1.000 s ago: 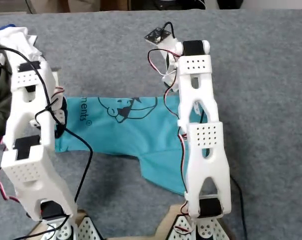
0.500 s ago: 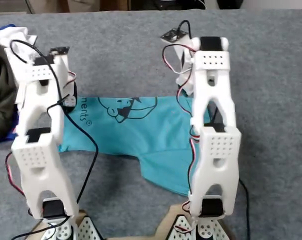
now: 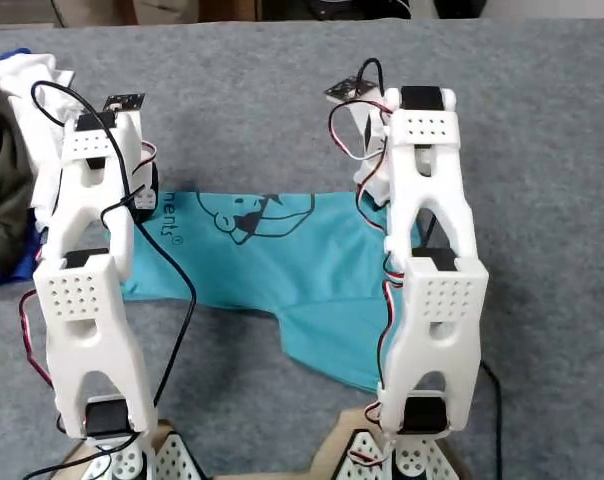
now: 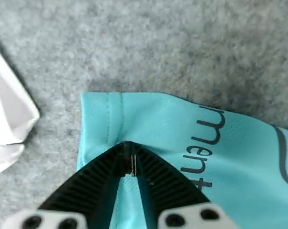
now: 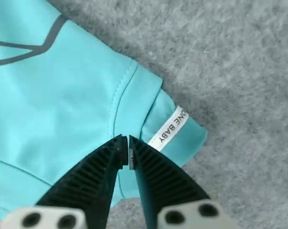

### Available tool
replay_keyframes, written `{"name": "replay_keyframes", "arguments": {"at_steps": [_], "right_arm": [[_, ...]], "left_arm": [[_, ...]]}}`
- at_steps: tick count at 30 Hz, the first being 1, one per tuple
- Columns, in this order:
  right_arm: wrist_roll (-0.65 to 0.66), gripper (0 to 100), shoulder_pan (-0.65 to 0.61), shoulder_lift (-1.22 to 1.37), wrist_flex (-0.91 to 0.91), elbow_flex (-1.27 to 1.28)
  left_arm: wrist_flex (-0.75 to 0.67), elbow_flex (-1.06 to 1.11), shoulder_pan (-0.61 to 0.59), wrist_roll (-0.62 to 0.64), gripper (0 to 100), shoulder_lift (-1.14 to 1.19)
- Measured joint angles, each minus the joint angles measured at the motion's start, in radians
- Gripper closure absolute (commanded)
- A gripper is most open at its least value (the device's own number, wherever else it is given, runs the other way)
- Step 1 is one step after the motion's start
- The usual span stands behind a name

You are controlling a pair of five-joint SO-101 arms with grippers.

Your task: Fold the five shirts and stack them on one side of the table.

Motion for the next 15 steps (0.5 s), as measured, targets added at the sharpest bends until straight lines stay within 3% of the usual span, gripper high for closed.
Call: {"name": "replay_keyframes", "arguments": {"at_steps": [6,10,15], "right_arm": [[0.020,97.6,0.002,-0.034,0.077,0.000],[0.112,97.6,-0.015,-0.161,0.086,0.068],[0.213,97.5,-0.124,-0.379,0.086,0.307]], "left_arm": [[0.238,-0.204,0.000,-0.021,98,0.008],[0.264,-0.226,0.000,-0.057,98,0.003],[0.267,-0.069,0.000,-0.132,98,-0.144]]}}
